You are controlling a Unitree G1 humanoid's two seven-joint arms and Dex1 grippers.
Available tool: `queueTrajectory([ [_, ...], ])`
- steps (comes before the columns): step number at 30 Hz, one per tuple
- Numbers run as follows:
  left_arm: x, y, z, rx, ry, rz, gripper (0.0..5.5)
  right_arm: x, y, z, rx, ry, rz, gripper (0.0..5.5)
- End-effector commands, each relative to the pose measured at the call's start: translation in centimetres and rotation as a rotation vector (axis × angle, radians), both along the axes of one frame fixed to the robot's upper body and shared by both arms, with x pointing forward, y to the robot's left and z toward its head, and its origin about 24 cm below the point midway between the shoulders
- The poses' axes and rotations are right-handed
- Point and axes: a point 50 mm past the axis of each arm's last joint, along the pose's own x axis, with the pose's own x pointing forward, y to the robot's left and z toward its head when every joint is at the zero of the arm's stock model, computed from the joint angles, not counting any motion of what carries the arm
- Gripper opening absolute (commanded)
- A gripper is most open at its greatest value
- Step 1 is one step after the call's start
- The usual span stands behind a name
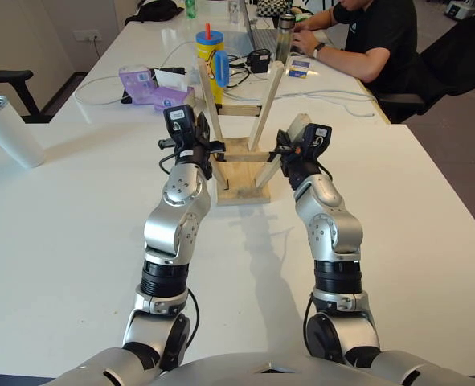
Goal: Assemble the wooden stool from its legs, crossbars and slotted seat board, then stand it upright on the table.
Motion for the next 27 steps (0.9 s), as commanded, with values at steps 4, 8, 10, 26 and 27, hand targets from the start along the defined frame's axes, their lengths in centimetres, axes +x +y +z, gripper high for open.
queueTrajectory([
  [4,-0.7,-0.3,-6.0,0.103,0.341,-0.106,1.02,-0.1,1.9,2.8,0.198,-0.129,0.128,1.05],
  [8,-0.6,-0.1,-6.9,0.060,0.414,-0.105,1.02,-0.5,2.4,3.2,0.179,-0.174,0.165,1.05],
  [10,-0.6,-0.1,-7.1,0.051,0.441,-0.106,1.02,-0.7,2.7,3.4,0.150,-0.207,0.192,1.06],
  [26,-0.5,-0.2,-7.4,0.129,0.478,-0.178,1.02,-0.9,2.4,3.3,0.052,-0.289,0.253,1.07],
  [27,-0.4,-0.3,-7.4,0.139,0.476,-0.183,1.02,-1.0,2.5,3.4,0.015,-0.315,0.273,1.07],
])
